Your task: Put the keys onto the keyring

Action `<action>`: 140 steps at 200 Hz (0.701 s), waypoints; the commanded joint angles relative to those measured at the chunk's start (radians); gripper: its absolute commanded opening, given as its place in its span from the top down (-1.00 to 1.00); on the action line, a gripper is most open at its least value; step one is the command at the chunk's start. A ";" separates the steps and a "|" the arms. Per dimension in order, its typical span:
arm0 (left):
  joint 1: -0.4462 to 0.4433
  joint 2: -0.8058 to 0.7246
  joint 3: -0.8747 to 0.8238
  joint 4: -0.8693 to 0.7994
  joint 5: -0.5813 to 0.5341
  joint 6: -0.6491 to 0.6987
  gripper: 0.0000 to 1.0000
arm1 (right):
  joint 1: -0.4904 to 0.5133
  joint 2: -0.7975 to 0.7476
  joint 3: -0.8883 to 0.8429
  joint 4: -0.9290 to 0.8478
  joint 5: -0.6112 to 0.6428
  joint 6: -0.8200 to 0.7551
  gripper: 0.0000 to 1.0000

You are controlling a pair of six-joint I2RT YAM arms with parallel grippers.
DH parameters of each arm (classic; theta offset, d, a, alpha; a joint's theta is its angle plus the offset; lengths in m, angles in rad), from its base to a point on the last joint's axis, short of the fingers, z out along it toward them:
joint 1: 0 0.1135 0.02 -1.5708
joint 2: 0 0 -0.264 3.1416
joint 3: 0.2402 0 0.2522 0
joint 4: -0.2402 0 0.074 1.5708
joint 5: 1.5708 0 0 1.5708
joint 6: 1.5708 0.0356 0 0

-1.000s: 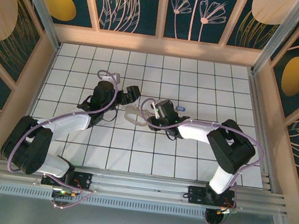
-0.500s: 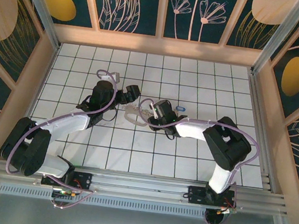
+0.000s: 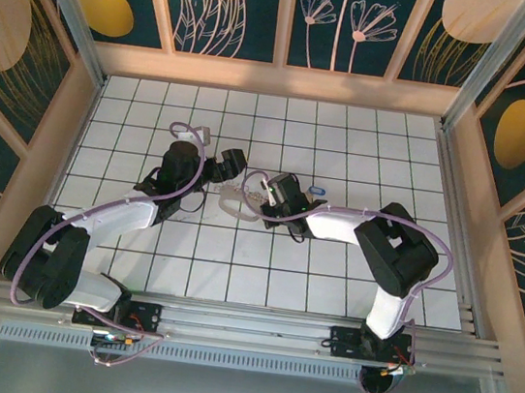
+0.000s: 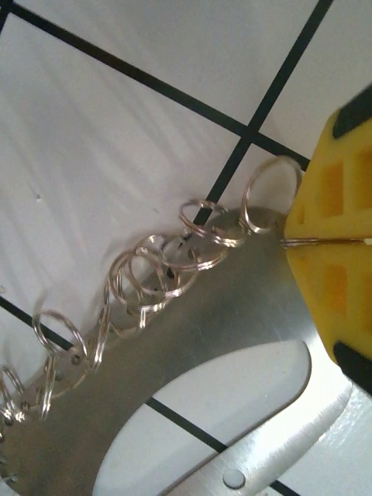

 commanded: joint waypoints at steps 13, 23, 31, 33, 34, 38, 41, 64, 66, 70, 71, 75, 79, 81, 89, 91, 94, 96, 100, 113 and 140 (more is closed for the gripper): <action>-0.002 0.008 -0.007 0.043 0.021 -0.013 -0.97 | 0.007 0.004 0.032 -0.027 -0.002 -0.017 1.00; -0.001 0.009 -0.005 0.042 0.021 -0.015 -0.98 | 0.004 -0.001 0.035 -0.029 -0.013 -0.018 1.00; -0.002 0.009 -0.004 0.040 0.021 -0.016 -0.98 | 0.001 -0.007 0.038 -0.030 -0.026 -0.018 1.00; -0.002 0.009 -0.002 0.040 0.021 -0.016 -0.97 | 0.000 -0.009 0.038 -0.029 -0.030 -0.017 1.00; -0.002 0.009 -0.002 0.039 0.021 -0.016 -0.98 | -0.001 -0.010 0.038 -0.029 -0.031 -0.017 1.00; -0.001 0.009 -0.001 0.038 0.020 -0.015 -0.98 | -0.003 -0.013 0.039 -0.029 -0.039 -0.017 1.00; -0.001 0.009 0.000 0.037 0.020 -0.016 -0.97 | -0.005 -0.016 0.041 -0.030 -0.039 -0.017 1.00; -0.002 0.017 0.024 0.002 0.008 -0.029 -0.98 | -0.023 -0.045 0.045 -0.019 -0.123 -0.017 1.00; -0.001 0.018 0.025 -0.002 0.005 -0.030 -0.97 | -0.026 -0.047 0.047 -0.017 -0.129 -0.017 1.00; -0.002 0.019 0.031 -0.014 -0.001 -0.035 -0.97 | -0.032 -0.055 0.048 -0.014 -0.149 -0.019 1.00; -0.002 0.020 0.033 -0.016 -0.002 -0.036 -0.98 | -0.033 -0.057 0.048 -0.012 -0.155 -0.019 1.00; -0.001 0.021 0.037 -0.024 -0.006 -0.038 -0.98 | -0.037 -0.063 0.048 -0.007 -0.175 -0.019 1.00; -0.001 0.023 0.042 -0.029 -0.006 -0.038 -0.98 | -0.045 -0.072 0.047 -0.001 -0.191 -0.018 1.00; -0.002 0.024 0.044 -0.032 -0.005 -0.038 -0.98 | -0.049 -0.075 0.047 0.002 -0.202 -0.018 1.00; -0.002 0.028 0.049 -0.033 0.001 -0.039 -0.97 | -0.064 -0.090 0.050 0.013 -0.246 -0.016 1.00; -0.002 0.028 0.049 -0.033 0.002 -0.039 -0.98 | -0.068 -0.095 0.048 0.016 -0.256 -0.015 1.00; -0.002 0.028 0.050 -0.032 0.004 -0.039 -0.97 | -0.074 -0.102 0.047 0.023 -0.275 -0.014 1.00; -0.001 0.027 0.050 -0.032 0.004 -0.040 -0.97 | -0.078 -0.107 0.047 0.028 -0.285 -0.012 1.00; -0.002 0.026 0.049 -0.027 0.005 -0.041 -0.98 | -0.087 -0.117 0.045 0.040 -0.311 -0.009 1.00; -0.002 0.017 0.034 0.001 0.012 -0.041 -0.98 | -0.113 -0.148 0.039 0.075 -0.380 0.001 1.00; -0.002 0.001 0.018 0.034 0.035 -0.029 -0.97 | -0.166 -0.205 0.025 0.160 -0.505 0.032 1.00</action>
